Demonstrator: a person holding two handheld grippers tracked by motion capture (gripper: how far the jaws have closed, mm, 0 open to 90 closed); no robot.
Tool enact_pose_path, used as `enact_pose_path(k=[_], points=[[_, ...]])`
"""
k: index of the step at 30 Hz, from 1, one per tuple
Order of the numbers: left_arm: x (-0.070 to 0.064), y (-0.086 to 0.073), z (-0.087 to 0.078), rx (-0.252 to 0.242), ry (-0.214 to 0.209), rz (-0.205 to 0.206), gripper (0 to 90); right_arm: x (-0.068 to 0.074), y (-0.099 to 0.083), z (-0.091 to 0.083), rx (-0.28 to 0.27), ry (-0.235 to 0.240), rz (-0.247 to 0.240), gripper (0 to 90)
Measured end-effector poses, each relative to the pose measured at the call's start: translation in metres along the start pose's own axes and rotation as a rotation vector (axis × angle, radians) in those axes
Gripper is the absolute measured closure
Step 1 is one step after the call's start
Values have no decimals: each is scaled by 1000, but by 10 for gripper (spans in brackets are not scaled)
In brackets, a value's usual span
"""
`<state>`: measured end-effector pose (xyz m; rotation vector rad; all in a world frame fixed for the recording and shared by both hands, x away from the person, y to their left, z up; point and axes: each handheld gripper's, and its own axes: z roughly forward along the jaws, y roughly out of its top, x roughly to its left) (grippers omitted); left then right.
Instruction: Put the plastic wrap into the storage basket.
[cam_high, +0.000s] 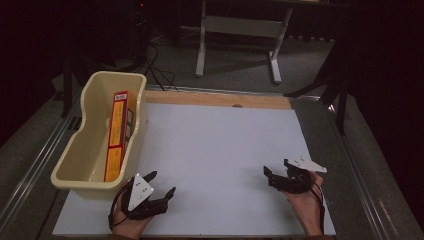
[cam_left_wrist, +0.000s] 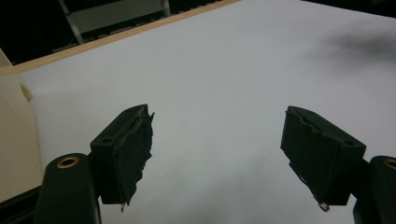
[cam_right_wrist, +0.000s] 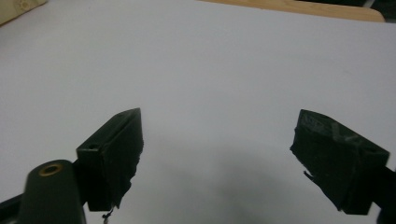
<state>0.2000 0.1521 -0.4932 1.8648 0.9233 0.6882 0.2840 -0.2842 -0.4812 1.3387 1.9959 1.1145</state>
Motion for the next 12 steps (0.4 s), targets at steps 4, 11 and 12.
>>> enact_pose_path(k=[4,11,12], points=[[0,0,1,2,-2,-4,245,-2,-10,-10,-8,-21,-9,145],[-2,0,2,3,-6,6,246,-5,-28,-23,-27,-3,-1,144],[-2,0,2,3,-6,6,245,-5,-28,-23,-27,-3,-1,144]])
